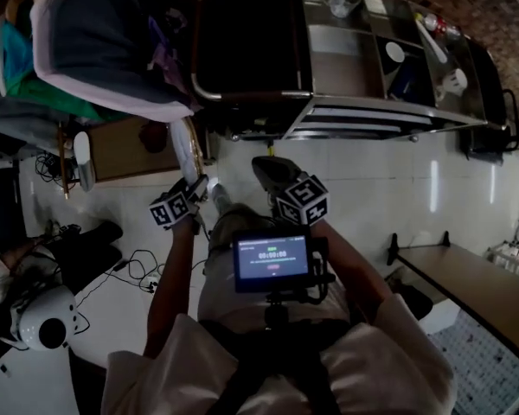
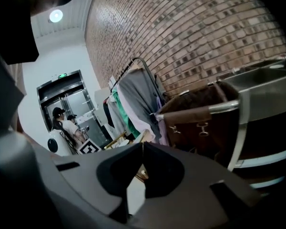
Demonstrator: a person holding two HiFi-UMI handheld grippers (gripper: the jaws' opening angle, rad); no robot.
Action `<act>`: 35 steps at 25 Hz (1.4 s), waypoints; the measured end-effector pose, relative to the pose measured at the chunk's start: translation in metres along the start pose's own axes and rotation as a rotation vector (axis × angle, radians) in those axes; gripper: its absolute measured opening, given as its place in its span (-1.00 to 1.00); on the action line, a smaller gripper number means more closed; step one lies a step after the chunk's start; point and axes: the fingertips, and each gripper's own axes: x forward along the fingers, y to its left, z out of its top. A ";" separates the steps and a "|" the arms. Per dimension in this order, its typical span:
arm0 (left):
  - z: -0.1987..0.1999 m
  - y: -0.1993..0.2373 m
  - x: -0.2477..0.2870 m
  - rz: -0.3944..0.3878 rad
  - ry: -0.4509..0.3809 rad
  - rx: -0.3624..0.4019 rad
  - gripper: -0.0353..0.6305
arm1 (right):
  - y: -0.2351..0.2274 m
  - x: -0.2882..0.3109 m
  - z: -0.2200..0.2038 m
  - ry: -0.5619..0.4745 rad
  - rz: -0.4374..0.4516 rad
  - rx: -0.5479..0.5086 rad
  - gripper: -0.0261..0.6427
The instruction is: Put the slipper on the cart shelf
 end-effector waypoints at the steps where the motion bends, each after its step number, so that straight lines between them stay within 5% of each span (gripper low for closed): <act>1: -0.007 -0.016 0.004 -0.003 -0.010 -0.003 0.29 | -0.010 -0.020 0.001 -0.002 -0.007 -0.002 -0.88; 12: -0.071 -0.166 0.031 -0.054 -0.038 0.071 0.29 | -0.100 -0.190 0.003 -0.071 -0.100 0.055 -0.88; 23: -0.102 -0.250 0.031 -0.140 0.073 0.247 0.29 | -0.120 -0.264 0.009 -0.177 -0.252 0.131 -0.88; 31: -0.123 -0.301 0.051 -0.269 0.125 0.273 0.27 | -0.127 -0.304 -0.003 -0.208 -0.321 0.183 -0.88; 35: -0.131 -0.319 0.071 -0.268 0.132 0.293 0.26 | -0.143 -0.314 -0.018 -0.197 -0.305 0.225 -0.88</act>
